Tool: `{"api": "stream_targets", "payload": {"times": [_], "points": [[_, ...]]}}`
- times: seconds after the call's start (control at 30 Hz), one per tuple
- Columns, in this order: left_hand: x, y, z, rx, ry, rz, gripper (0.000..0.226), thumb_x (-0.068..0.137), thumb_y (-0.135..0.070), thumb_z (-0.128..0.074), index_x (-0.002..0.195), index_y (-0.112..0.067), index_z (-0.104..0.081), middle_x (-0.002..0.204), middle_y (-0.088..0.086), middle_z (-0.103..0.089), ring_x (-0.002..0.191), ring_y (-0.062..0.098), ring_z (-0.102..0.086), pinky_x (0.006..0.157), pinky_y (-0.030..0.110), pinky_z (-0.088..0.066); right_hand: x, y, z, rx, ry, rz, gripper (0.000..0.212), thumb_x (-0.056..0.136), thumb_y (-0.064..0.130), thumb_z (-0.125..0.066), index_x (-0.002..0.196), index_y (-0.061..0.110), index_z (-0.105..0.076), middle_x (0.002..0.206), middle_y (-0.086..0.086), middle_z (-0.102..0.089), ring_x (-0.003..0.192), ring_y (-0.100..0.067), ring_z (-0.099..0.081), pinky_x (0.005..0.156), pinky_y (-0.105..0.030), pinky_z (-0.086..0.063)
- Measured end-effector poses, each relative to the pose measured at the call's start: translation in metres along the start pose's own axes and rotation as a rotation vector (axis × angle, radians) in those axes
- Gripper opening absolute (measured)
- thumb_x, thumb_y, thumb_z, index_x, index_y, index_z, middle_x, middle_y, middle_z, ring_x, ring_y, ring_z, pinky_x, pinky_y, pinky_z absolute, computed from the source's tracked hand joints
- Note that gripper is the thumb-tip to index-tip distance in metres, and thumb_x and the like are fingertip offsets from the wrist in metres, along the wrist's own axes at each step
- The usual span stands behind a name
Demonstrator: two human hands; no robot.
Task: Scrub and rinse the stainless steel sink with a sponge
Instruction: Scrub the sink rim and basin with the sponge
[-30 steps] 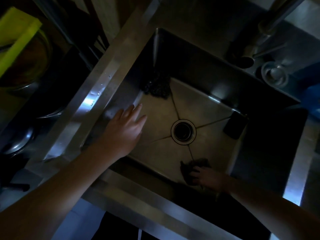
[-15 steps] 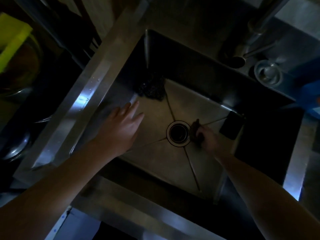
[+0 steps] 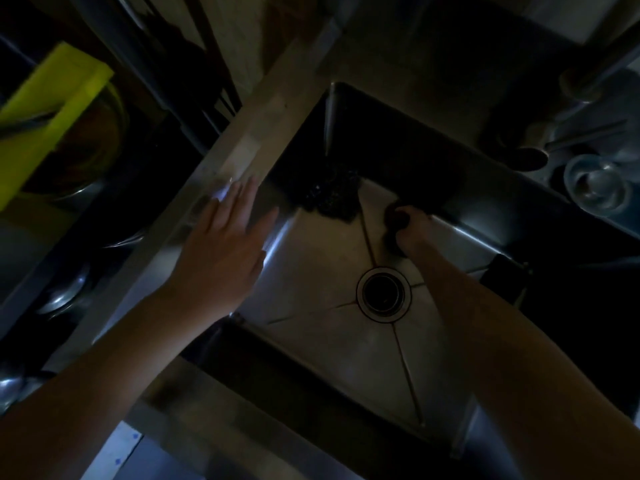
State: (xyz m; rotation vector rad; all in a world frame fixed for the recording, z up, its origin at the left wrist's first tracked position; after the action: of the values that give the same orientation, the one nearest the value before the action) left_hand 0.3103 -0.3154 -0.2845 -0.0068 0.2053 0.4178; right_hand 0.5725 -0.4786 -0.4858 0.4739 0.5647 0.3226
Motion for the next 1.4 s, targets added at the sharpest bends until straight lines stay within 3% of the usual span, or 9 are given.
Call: {"api": "stream_targets", "payload": {"times": [0.17, 0.3, 0.4, 0.53, 0.67, 0.8, 0.93, 1.13, 1.4], "points": [[0.004, 0.012, -0.002, -0.02, 0.038, 0.022, 0.061, 0.084, -0.025, -0.06, 0.14, -0.01, -0.04, 0.151, 0.025, -0.023, 0.139, 0.04, -0.023, 0.112, 0.051, -0.022, -0.041, 0.018, -0.039, -0.3, 0.238, 0.418, 0.044, 0.079, -0.009, -0.053, 0.118, 0.008, -0.062, 0.13, -0.012, -0.056, 0.123, -0.028, -0.049, 0.1, -0.028, -0.036], [0.002, 0.012, 0.0, -0.082, 0.061, 0.015, 0.056, 0.083, -0.021, -0.059, 0.135, -0.005, -0.046, 0.147, 0.028, -0.029, 0.136, 0.041, -0.03, 0.111, 0.053, -0.026, -0.085, -0.015, -0.053, -0.393, 0.392, 0.501, 0.061, 0.076, -0.016, -0.049, 0.131, 0.01, -0.052, 0.15, -0.003, -0.037, 0.139, -0.026, -0.029, 0.11, -0.028, -0.026], [0.0, 0.012, 0.004, -0.111, 0.054, 0.004, 0.054, 0.083, -0.017, -0.06, 0.133, -0.003, -0.049, 0.146, 0.03, -0.03, 0.135, 0.042, -0.032, 0.109, 0.054, -0.028, -0.095, -0.027, -0.047, -0.338, 0.397, 0.512, 0.058, 0.075, -0.018, -0.046, 0.128, 0.006, -0.055, 0.147, -0.006, -0.041, 0.138, -0.027, -0.031, 0.109, -0.023, -0.024], [0.001, 0.014, 0.005, -0.12, 0.048, -0.019, 0.052, 0.086, -0.02, -0.055, 0.135, -0.004, -0.046, 0.149, 0.026, -0.027, 0.138, 0.037, -0.029, 0.112, 0.051, -0.025, -0.079, -0.019, -0.029, 0.039, 0.193, 0.31, 0.048, 0.069, -0.023, -0.046, 0.106, 0.0, -0.066, 0.122, -0.018, -0.06, 0.114, -0.031, -0.056, 0.096, -0.022, -0.039], [0.003, 0.015, 0.002, -0.126, 0.044, -0.032, 0.052, 0.09, -0.022, -0.053, 0.139, -0.009, -0.042, 0.152, 0.023, -0.022, 0.14, 0.034, -0.024, 0.115, 0.045, -0.019, -0.034, -0.007, -0.016, 0.241, -0.021, 0.033, 0.04, 0.079, -0.015, -0.049, 0.109, 0.007, -0.064, 0.117, -0.018, -0.062, 0.109, -0.03, -0.058, 0.082, -0.019, -0.041], [0.006, 0.015, -0.001, -0.093, 0.063, -0.025, 0.054, 0.093, -0.029, -0.048, 0.143, -0.015, -0.033, 0.155, 0.019, -0.017, 0.142, 0.031, -0.02, 0.115, 0.043, -0.016, -0.008, 0.011, -0.022, 0.075, 0.087, 0.031, 0.043, 0.084, -0.007, -0.048, 0.122, 0.011, -0.058, 0.127, -0.016, -0.054, 0.118, -0.033, -0.05, 0.094, -0.027, -0.041], [0.007, 0.013, 0.005, -0.115, 0.06, -0.013, 0.051, 0.086, -0.02, -0.06, 0.134, -0.008, -0.046, 0.147, 0.026, -0.031, 0.133, 0.038, -0.035, 0.109, 0.047, -0.026, -0.038, 0.021, -0.04, -0.357, 0.193, 0.185, 0.039, 0.086, 0.001, -0.049, 0.122, 0.012, -0.057, 0.127, -0.019, -0.053, 0.113, -0.035, -0.053, 0.09, -0.034, -0.044], [0.003, 0.015, 0.01, -0.15, 0.043, -0.041, 0.048, 0.086, -0.016, -0.06, 0.131, -0.005, -0.049, 0.148, 0.027, -0.029, 0.132, 0.04, -0.036, 0.109, 0.048, -0.025, -0.092, -0.014, -0.051, -0.464, 0.422, 0.242, 0.044, 0.084, -0.001, -0.05, 0.124, 0.014, -0.054, 0.134, -0.015, -0.047, 0.119, -0.031, -0.049, 0.097, -0.031, -0.038], [0.002, 0.018, -0.005, -0.067, 0.058, -0.061, 0.051, 0.096, -0.028, -0.044, 0.143, -0.017, -0.03, 0.157, 0.017, -0.005, 0.143, 0.03, -0.012, 0.115, 0.039, -0.011, -0.128, 0.035, -0.07, 0.063, 0.246, 0.051, 0.047, 0.077, -0.016, -0.045, 0.106, 0.017, -0.061, 0.118, -0.011, -0.058, 0.104, -0.029, -0.056, 0.073, -0.03, -0.044]]}}
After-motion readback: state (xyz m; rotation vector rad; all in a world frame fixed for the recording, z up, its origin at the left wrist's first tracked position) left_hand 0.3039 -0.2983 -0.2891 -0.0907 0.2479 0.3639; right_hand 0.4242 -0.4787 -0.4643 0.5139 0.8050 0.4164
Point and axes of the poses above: each hand's wrist, its own x-axis towards the middle knuckle, its own z-axis out of the back of the hand, y = z × x, the point moved 4 cm from there along x, towards the middle knuckle
